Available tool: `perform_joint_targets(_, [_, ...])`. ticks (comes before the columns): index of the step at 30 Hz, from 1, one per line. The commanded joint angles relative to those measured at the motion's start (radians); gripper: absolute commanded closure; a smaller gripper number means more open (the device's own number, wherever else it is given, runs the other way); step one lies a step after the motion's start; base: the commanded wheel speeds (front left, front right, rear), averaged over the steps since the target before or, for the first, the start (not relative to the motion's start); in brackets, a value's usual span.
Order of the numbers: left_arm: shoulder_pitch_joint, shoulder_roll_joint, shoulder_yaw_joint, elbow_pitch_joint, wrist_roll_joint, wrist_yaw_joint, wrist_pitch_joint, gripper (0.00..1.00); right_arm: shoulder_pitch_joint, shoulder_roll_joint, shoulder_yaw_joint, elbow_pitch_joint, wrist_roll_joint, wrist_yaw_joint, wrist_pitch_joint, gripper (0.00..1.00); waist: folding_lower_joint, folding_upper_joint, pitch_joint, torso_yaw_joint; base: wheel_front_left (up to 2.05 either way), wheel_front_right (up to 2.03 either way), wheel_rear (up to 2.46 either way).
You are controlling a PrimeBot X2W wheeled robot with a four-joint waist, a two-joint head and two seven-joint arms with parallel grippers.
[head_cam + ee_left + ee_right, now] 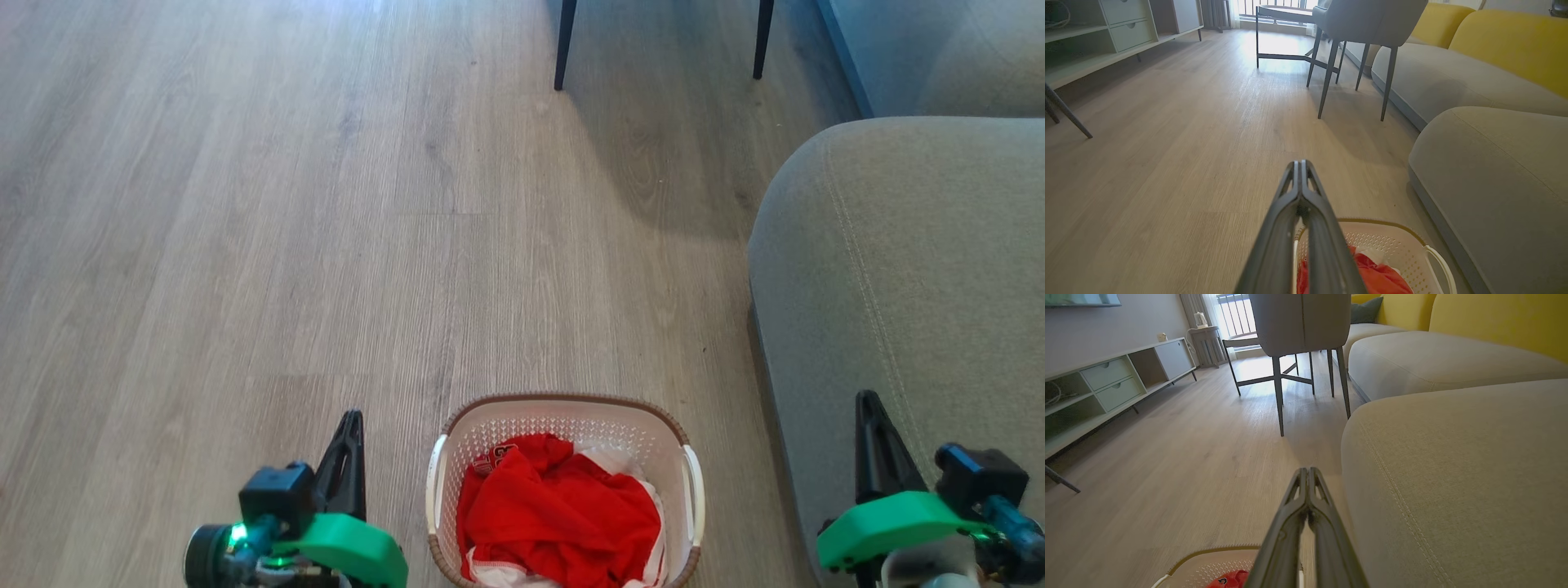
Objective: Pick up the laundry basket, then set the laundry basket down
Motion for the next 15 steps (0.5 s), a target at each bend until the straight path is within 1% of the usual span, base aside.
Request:
perform_joint_targets(1, [-0.054, 0.003, 0.014, -0.036, -0.042, -0.008, 0.004, 1.0, -0.042, -0.003, -0.005, -0.03, 0.04, 0.0, 0.007, 1.0, 0.0001, -0.0001, 0.001, -0.002, 0.0, 0.0, 0.0])
perform_joint_targets(15, [-0.068, 0.011, 0.043, -0.024, -0.199, -0.03, 0.033, 1.0, -0.058, -0.005, -0.012, -0.016, 0.186, 0.001, 0.044, 1.0, 0.0001, -0.0001, 0.003, -0.012, 0.0, 0.0, 0.0])
